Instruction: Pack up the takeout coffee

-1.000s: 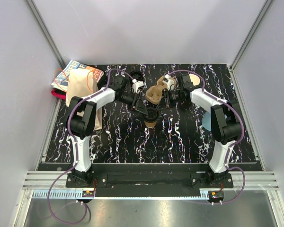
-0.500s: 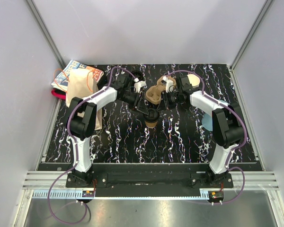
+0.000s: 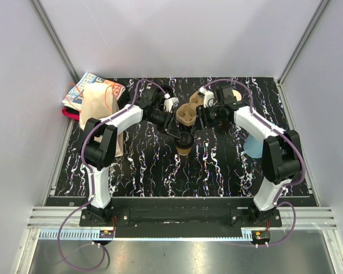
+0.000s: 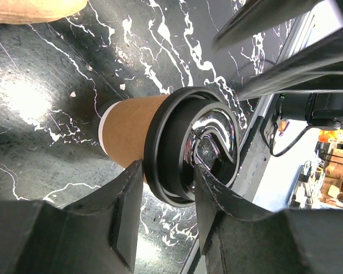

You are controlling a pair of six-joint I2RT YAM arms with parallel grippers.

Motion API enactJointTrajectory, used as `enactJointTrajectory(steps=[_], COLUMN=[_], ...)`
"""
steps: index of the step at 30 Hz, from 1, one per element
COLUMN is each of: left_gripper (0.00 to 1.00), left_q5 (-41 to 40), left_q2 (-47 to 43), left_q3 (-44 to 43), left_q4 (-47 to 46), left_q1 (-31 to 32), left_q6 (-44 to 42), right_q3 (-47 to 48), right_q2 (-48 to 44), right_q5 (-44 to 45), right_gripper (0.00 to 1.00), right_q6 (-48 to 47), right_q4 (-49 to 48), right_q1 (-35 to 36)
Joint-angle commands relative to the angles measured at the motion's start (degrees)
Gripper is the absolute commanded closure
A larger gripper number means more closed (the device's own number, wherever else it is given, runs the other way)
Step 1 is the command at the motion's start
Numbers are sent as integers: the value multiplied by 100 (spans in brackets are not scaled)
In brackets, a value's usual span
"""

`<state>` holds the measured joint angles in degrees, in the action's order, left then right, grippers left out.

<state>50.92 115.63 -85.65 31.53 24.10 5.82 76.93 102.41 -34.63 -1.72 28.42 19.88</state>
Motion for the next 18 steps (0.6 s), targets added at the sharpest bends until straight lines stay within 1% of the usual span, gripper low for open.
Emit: enactJointTrajectory(steps=[1, 3, 10, 18], left_gripper=[63, 63, 63, 63], left_q5=[-1145, -1145, -1163, -1180], left_q2=[302, 284, 267, 267], left_q3=[118, 110, 101, 74], left_q4=[213, 213, 213, 205], left_q1=[104, 113, 113, 113], left_q6=[-460, -459, -451, -416], right_q3=[385, 332, -239, -872], right_q2=[-643, -713, -749, -731], right_q5=[-324, -438, -896, -1221], right_gripper=[50, 48, 48, 48], right_q6=[31, 22, 75, 145], right_q4=[137, 181, 198, -91], right_q1=[-195, -204, -204, -90])
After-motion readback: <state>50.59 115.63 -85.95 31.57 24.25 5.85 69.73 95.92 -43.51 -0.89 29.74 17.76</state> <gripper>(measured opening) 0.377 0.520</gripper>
